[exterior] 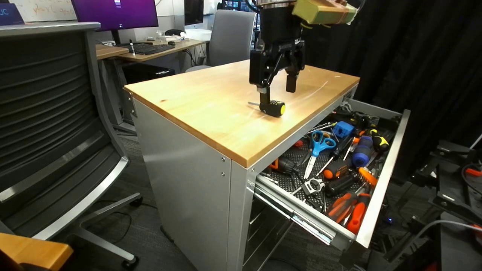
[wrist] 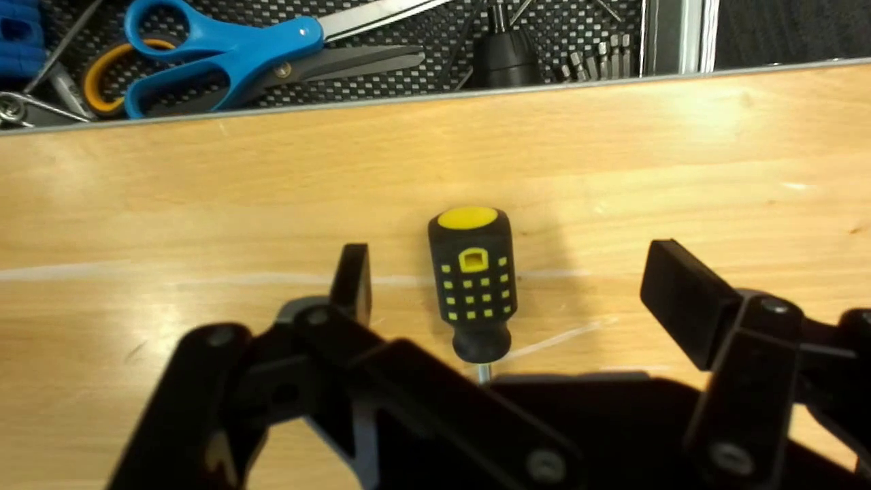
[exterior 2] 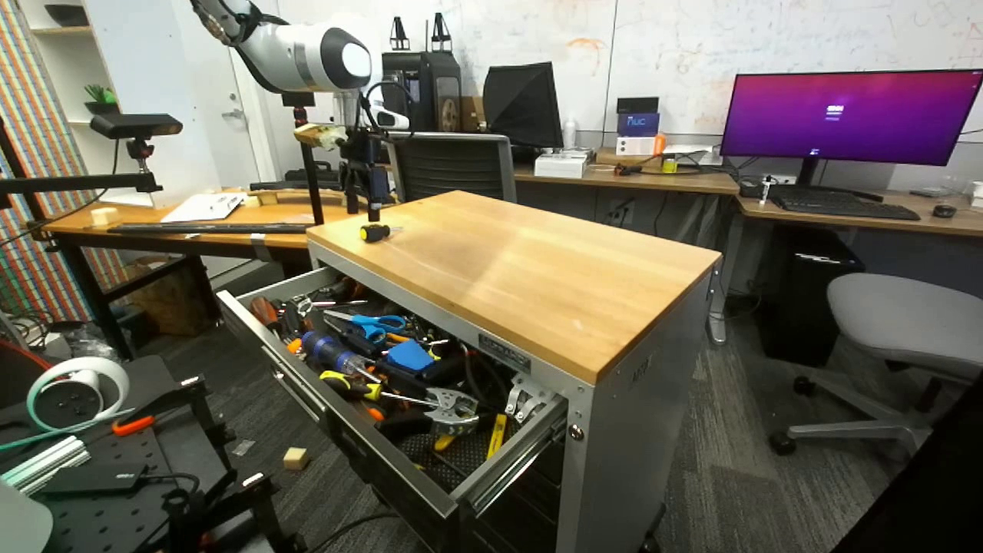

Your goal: Put the screwdriver in the drawer then close it

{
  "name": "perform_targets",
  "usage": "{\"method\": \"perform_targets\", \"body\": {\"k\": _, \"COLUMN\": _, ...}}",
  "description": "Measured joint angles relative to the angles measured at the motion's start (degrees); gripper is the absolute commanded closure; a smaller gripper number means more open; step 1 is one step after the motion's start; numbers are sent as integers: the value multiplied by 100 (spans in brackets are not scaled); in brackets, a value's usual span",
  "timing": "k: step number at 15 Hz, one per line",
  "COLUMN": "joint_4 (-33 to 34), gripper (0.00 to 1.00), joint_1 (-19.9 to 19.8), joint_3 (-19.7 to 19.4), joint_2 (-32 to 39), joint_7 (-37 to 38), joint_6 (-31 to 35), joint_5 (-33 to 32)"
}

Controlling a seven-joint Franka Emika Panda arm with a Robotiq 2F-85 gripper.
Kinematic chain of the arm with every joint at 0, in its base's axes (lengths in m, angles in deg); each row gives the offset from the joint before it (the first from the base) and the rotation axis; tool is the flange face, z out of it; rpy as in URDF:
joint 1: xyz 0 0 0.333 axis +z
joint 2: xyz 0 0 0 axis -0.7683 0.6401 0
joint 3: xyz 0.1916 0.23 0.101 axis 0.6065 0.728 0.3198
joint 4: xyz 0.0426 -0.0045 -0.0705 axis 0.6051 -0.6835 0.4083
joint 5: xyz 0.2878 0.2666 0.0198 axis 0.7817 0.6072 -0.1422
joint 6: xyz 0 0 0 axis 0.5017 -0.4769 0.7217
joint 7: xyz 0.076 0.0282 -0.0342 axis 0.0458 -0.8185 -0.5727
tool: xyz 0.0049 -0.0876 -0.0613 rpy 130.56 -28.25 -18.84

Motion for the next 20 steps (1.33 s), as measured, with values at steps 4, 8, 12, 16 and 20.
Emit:
{"method": "perform_targets", "body": {"k": 4, "joint_4": 367, "gripper": 32, "joint_1": 155, "joint_3": -237, "joint_2": 450, "joint_7": -26, "joint_6": -13, "joint_5": 0}}
{"method": "perform_targets", "body": {"k": 8, "joint_4": 639, "gripper": 65, "joint_1": 259, "joint_3": -352, "joint_2": 729, "joint_7": -26, "joint_6": -15, "joint_5": 29}}
{"method": "perform_targets", "body": {"k": 12, "joint_4": 650, "gripper": 91, "joint_1": 281, "joint_3": -358, "joint_2": 678, "joint_7": -24, "joint_6": -24, "joint_5": 154}}
{"method": "perform_targets", "body": {"k": 16, "joint_4": 265, "gripper": 91, "joint_1": 290, "joint_3": -345, "joint_2": 429, "joint_7": -21, "joint_6": -20, "joint_5": 413}}
{"method": "perform_targets", "body": {"k": 20, "joint_4": -849, "gripper": 91, "joint_1": 299, "joint_3": -342, "joint_2": -273, "joint_7": 241, "joint_6": -26, "joint_5": 592}}
